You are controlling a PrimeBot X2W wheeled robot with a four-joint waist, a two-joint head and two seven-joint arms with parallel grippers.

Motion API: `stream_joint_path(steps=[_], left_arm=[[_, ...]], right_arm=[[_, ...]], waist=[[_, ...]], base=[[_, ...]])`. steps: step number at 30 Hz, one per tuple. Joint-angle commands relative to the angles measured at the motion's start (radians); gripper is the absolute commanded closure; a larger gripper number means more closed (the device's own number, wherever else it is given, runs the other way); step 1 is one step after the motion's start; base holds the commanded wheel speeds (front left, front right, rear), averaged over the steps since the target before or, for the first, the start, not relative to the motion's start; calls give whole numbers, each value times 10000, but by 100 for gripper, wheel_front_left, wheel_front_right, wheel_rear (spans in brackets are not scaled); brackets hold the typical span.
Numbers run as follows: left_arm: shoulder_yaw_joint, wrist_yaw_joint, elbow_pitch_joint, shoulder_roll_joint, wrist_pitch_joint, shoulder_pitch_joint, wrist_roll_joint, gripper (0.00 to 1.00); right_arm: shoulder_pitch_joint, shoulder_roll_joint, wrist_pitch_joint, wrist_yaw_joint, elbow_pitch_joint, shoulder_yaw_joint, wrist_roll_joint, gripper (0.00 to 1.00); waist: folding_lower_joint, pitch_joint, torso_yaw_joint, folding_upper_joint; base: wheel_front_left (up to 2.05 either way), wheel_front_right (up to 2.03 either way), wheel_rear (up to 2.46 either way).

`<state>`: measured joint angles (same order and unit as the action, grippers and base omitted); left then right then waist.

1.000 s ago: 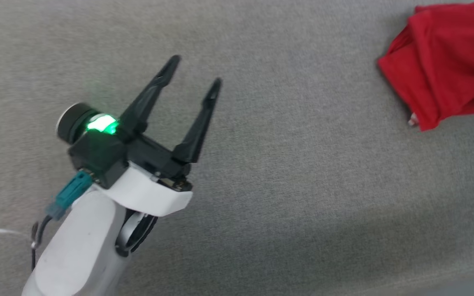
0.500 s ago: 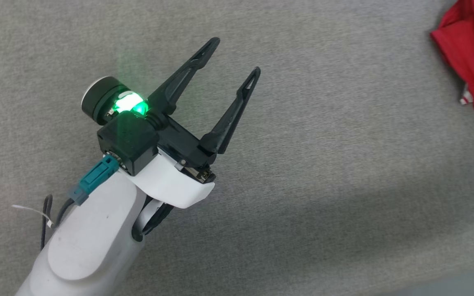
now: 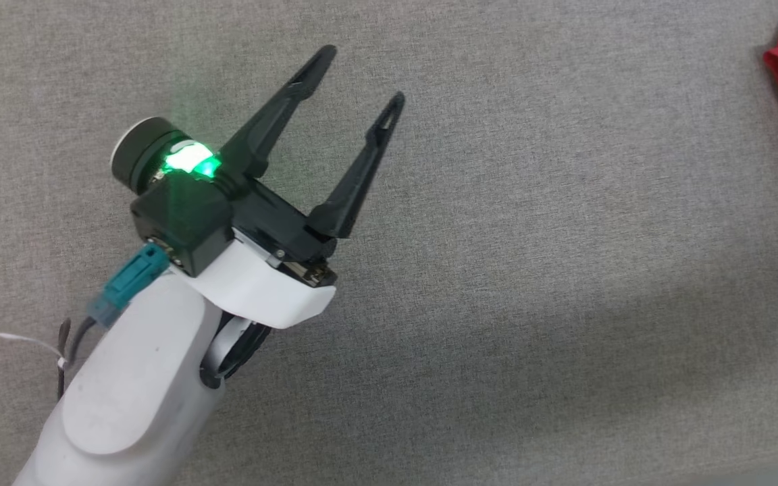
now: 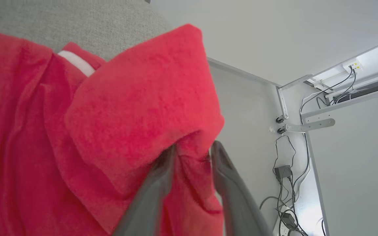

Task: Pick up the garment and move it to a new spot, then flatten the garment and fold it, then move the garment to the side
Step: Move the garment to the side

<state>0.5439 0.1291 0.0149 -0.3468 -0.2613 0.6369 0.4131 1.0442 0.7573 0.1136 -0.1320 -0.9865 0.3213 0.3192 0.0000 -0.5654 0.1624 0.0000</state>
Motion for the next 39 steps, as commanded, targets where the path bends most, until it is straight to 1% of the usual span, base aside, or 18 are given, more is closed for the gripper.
stream_joint_path(steps=[1, 10, 17, 21, 29, 35, 39], left_arm=[[-170, 14, 16, -11, -45, -168, 66, 0], [-1038, 14, -74, 112, -45, -876, 381, 0], [-1903, 14, -194, 224, -45, -1637, 292, 0], [-2480, 14, -278, 334, -45, -2069, 103, 0], [-3247, 15, -240, 508, -45, -2996, -207, 0], [-3886, 15, -93, 733, -45, -3724, -449, 0], [-4238, 15, -82, 856, -45, -4216, -731, 0]], right_arm=[[211, -72, -131, 26, -180, -118, -136, 0], [300, -313, -576, 26, -537, -413, -164, 0], [-30, -630, -984, 26, -605, -500, 146, 0], [-313, -971, -1311, 26, -459, -519, 508, 0], [-1171, -1608, -2243, 26, 228, -395, 1155, 0], [-1933, -1935, -2907, 26, 1000, -126, 1711, 0], [-2534, -2133, -3326, 26, 1665, 50, 1829, 0]], waist=[[0, 47, 11, 0], [0, 612, 62, 0], [0, 1276, -28, 0], [0, 1693, -126, 0], [0, 2593, -367, 0], [0, 3158, -520, 0], [0, 3509, -629, 0]], base=[[0, 0, 0], [0, 0, 0], [0, 0, 0], [0, 0, 0], [0, 0, 0], [0, 0, 0], [0, 0, 0]])
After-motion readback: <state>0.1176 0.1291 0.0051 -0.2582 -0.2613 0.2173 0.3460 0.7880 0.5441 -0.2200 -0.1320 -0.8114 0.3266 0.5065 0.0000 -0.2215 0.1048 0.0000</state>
